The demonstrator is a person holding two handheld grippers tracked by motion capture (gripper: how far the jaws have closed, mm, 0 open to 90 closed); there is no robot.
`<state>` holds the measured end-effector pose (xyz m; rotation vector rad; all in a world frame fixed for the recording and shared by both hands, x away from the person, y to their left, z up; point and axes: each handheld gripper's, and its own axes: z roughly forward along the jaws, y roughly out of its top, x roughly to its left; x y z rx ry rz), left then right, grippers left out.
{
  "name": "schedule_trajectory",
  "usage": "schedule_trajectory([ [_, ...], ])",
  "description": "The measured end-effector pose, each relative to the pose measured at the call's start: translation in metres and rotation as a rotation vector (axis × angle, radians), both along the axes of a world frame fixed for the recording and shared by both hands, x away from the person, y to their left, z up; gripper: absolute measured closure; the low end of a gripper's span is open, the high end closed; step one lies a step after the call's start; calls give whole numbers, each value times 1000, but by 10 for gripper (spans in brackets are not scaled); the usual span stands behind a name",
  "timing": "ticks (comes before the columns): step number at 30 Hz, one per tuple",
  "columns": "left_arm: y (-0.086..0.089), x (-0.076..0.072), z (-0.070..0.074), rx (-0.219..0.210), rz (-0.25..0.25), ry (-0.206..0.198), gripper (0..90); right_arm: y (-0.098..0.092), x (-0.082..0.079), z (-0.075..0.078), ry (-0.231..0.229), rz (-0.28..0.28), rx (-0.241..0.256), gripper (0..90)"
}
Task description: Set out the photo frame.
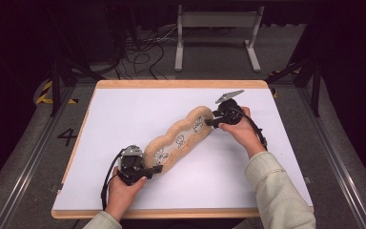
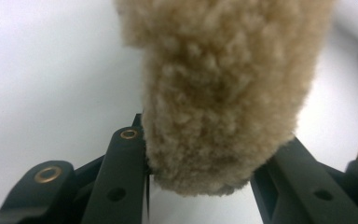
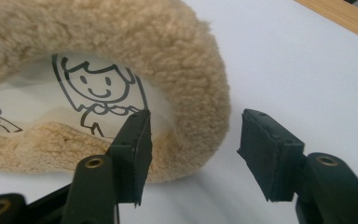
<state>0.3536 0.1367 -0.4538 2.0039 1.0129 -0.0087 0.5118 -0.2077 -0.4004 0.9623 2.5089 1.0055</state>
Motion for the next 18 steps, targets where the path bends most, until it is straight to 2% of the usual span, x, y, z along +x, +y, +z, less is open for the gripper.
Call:
schedule_trajectory([
  [2,0,0,0,0,-4,-1,674,3,1,-1,2,-1,-15,503],
  [4,0,1,1,8,-6,-3,673,5,3,-2,1,-6,-36,621],
  [6,-1,0,1,17,-4,-11,674,8,3,0,-9,-16,-57,684],
  [11,0,-1,1,8,4,5,675,5,1,5,3,-29,-21,703],
  [13,3,0,3,21,18,-24,676,4,-2,8,1,-24,-14,705],
  [18,14,0,10,-9,55,-46,676,1,-12,18,-14,-14,0,703],
])
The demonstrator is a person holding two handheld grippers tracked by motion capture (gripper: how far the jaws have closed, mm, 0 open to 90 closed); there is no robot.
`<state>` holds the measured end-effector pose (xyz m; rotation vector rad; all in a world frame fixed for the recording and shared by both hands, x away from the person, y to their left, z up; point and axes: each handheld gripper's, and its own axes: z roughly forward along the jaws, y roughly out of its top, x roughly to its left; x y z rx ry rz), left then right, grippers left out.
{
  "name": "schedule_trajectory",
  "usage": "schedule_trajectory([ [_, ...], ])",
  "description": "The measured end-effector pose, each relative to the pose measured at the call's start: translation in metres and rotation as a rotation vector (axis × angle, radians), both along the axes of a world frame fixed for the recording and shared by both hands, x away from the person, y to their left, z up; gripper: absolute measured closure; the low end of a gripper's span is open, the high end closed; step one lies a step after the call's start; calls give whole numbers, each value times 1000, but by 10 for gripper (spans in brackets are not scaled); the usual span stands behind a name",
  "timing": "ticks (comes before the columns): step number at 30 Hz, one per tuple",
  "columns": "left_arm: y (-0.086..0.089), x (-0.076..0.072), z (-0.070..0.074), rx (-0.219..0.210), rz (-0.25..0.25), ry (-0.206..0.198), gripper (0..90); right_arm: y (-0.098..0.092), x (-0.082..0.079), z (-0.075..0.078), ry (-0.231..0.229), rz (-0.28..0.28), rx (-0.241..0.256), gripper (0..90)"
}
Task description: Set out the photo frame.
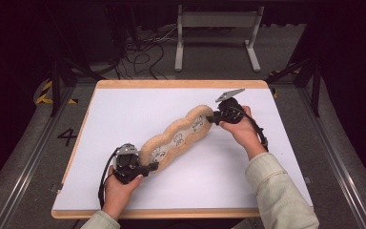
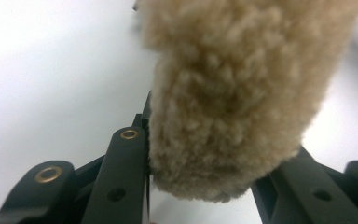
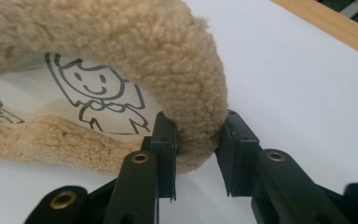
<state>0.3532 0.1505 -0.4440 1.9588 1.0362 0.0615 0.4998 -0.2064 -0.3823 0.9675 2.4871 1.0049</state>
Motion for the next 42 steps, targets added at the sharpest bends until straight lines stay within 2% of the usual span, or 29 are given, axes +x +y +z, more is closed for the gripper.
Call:
schedule_trajectory([
  [3,4,1,3,-12,15,-9,675,-2,-8,6,-7,-1,11,703],
  [4,10,5,5,-35,26,-7,675,-4,-12,8,-9,-7,16,702],
  [10,17,13,12,-32,51,-50,676,-11,-32,16,-22,-23,15,702],
  [13,17,18,12,-69,21,-52,678,-13,-42,18,-31,-29,14,706],
  [14,15,18,12,-55,21,-48,671,-11,-46,18,-33,-16,12,706],
  [16,13,19,14,-31,10,-71,668,-7,-53,19,-69,-20,-52,706],
  [17,12,20,16,-23,1,-75,667,-6,-56,19,-77,-34,-69,707],
  [20,10,22,18,-23,-26,-95,665,-13,-64,17,-59,-58,-46,709],
  [23,9,24,19,-26,-49,-105,665,-18,-71,18,-74,-74,-37,710],
  [26,8,27,19,-32,-70,-95,659,-23,-78,18,-70,-86,-20,710],
  [30,6,30,23,-22,-92,-105,641,-28,-90,14,-70,-110,-16,710],
  [35,3,36,21,-48,-111,-68,608,-34,-104,8,-45,-146,-7,709],
  [42,-3,47,16,-88,-172,-19,580,-45,-124,6,-27,-196,19,708],
])
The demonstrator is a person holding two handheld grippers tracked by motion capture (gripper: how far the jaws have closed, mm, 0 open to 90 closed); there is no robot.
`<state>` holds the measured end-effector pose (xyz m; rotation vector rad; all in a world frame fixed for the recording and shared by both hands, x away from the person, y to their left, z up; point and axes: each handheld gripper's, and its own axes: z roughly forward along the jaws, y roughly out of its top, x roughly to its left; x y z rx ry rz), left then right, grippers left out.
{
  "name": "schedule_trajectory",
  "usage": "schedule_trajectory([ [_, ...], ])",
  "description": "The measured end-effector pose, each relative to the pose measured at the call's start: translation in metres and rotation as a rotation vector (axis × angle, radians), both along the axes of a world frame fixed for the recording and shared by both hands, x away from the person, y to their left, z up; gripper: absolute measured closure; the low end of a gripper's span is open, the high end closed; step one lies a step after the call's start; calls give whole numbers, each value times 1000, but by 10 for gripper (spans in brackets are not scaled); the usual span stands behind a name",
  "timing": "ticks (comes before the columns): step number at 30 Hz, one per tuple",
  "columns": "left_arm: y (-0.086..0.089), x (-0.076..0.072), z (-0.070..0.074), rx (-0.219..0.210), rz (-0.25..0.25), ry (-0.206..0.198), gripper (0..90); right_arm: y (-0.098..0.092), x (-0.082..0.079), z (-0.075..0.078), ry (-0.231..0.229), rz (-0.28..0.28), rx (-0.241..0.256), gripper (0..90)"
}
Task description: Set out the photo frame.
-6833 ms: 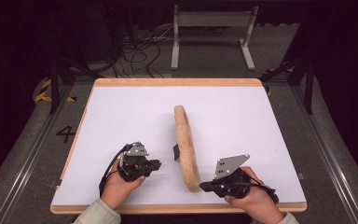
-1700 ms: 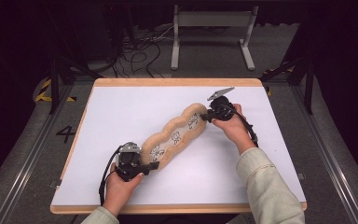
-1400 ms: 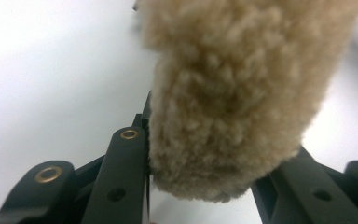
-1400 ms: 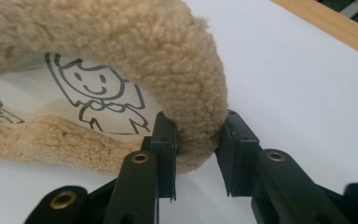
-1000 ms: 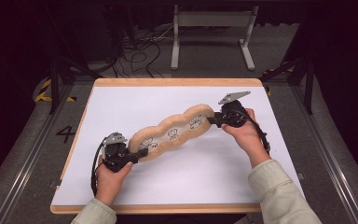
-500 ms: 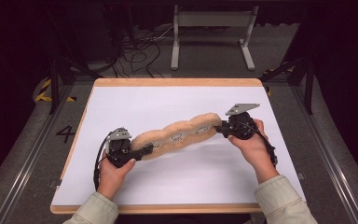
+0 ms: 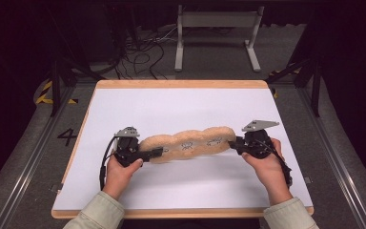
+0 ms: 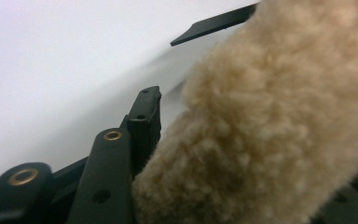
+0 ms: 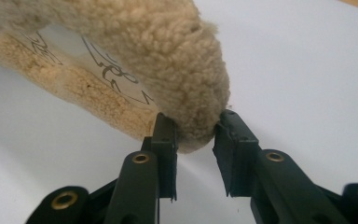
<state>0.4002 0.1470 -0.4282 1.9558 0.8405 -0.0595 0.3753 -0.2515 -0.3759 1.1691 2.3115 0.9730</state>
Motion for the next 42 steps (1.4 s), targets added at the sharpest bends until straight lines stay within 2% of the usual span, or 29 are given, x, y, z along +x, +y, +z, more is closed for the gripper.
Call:
schedule_trajectory([
  [5,-8,6,-1,5,-53,13,576,-8,-13,-7,47,-26,-8,707],
  [8,-14,10,-3,5,-82,25,570,-14,-20,-10,66,-44,7,706],
  [11,-17,17,-9,0,-115,49,559,-19,-27,-13,85,-52,2,705],
  [17,-23,22,-15,4,-140,74,549,-23,-34,-17,115,-63,-6,704],
  [20,-24,23,-17,8,-137,80,545,-25,-34,-19,127,-65,-5,702],
  [25,-24,24,-18,2,-114,85,534,-24,-32,-21,119,-72,1,692],
  [28,-22,23,-18,4,-85,69,505,-25,-30,-23,111,-71,8,666],
  [30,-20,22,-17,6,-68,62,450,-25,-29,-23,104,-72,14,628],
  [36,-17,19,-16,12,-50,36,375,-27,-30,-20,68,-84,5,536],
  [42,-12,13,-11,34,-26,-1,355,-27,-30,-18,58,-62,14,500],
])
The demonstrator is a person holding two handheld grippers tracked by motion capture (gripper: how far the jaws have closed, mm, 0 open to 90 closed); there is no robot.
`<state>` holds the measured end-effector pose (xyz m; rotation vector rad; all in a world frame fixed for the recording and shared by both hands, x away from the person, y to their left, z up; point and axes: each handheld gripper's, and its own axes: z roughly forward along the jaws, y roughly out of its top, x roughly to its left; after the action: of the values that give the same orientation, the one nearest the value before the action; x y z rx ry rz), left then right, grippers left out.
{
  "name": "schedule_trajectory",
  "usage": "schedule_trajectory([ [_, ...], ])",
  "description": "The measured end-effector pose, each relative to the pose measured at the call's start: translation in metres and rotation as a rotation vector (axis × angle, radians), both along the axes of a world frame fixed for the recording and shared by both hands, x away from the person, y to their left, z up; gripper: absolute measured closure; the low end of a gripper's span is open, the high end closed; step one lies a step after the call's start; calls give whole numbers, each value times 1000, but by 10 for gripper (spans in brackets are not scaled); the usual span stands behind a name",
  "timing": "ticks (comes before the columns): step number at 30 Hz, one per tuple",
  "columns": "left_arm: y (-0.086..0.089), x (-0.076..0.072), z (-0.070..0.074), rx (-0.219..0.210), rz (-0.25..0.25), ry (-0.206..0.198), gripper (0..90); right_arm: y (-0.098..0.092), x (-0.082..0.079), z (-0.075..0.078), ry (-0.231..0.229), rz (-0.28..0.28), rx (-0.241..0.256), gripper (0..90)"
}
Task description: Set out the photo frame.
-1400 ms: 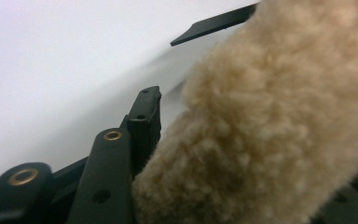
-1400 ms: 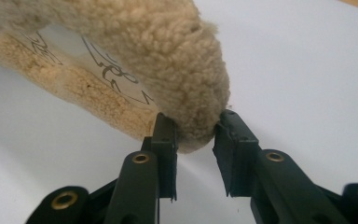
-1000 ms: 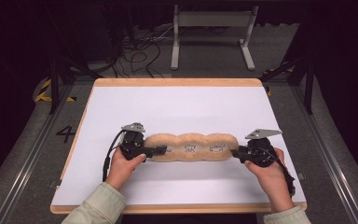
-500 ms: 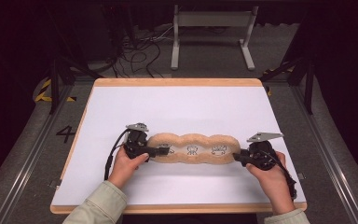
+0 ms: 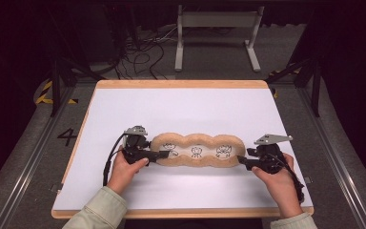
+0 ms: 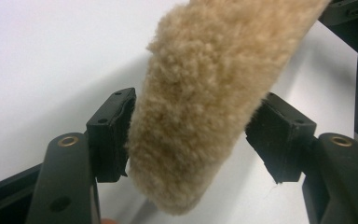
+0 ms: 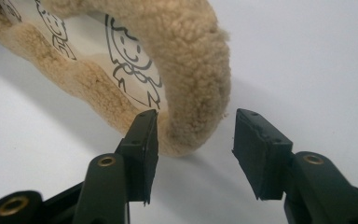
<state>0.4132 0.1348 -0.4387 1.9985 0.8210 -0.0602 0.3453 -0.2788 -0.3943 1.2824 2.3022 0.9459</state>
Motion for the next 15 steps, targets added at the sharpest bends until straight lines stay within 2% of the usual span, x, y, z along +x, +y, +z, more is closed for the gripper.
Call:
schedule_trajectory([
  [5,6,-8,6,2,34,0,313,2,0,4,-22,22,1,477],
  [11,22,-27,14,-1,89,-58,291,-1,0,5,-54,67,8,454],
  [13,27,-34,18,14,118,-79,289,-2,-1,7,-68,82,14,444],
  [15,31,-40,21,38,126,-112,285,-3,-1,9,-75,96,17,437],
])
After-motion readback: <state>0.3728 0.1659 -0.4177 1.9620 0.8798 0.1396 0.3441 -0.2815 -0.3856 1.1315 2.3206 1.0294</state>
